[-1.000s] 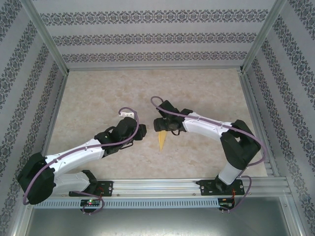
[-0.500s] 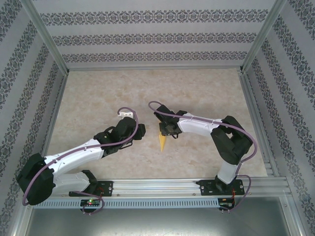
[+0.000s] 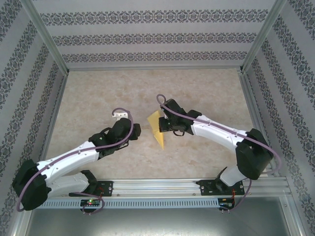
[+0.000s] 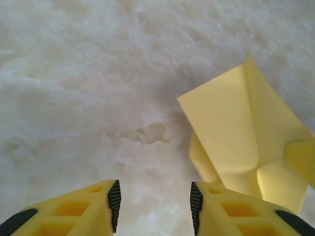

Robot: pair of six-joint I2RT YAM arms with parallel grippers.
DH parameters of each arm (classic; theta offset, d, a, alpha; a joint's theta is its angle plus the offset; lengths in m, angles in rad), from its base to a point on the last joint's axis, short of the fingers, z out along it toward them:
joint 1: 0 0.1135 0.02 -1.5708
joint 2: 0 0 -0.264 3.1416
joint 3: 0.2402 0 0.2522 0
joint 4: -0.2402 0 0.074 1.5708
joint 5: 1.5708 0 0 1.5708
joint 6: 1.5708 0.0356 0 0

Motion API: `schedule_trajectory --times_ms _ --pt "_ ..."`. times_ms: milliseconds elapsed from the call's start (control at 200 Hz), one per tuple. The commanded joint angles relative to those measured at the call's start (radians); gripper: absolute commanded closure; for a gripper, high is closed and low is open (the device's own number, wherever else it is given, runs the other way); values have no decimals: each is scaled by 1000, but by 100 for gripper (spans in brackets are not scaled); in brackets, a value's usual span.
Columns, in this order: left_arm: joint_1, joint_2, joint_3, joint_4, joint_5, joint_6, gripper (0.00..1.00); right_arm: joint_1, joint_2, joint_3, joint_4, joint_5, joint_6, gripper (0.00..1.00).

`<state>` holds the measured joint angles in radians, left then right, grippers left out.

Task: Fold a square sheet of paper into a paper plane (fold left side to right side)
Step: Turn over the paper plane at the center of the table, then pick up the paper plane at the center of the table.

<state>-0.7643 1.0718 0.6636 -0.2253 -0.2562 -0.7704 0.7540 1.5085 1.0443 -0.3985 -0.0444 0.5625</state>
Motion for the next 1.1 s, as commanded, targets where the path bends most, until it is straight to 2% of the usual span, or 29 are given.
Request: schedule_trajectory --times_ms 0,85,240,290,365,485,629,699,824,929,1094 --pt "10 -58 -9 -49 -69 -40 55 -35 -19 -90 100 -148 22 100" --pt "10 -76 -14 -60 -74 -44 55 -75 -11 -177 189 -213 62 100" --pt "10 -76 -4 -85 -72 -44 54 -149 12 -286 234 -207 70 98" --pt "10 -76 0 -85 -68 -46 54 -168 1 -306 226 -195 58 93" --pt "10 -77 3 -80 -58 -46 54 -188 -37 -310 160 -151 22 86" --pt "10 -69 7 -73 -52 -39 53 -203 -108 -276 -15 6 -43 70" --pt "10 -60 10 -68 -51 -30 52 -215 -137 -208 -213 132 -121 64" --pt "9 -56 14 -69 -52 -25 52 -187 -172 -196 -226 99 -145 61" --pt "10 -52 16 -62 -51 -20 50 -129 -227 -215 -159 -58 -131 51" --pt "11 -51 12 -59 -49 -17 47 -114 -220 -224 -179 -71 -98 43" --pt "10 -53 14 -60 -51 -8 43 -103 -201 -270 -136 -156 -56 39"
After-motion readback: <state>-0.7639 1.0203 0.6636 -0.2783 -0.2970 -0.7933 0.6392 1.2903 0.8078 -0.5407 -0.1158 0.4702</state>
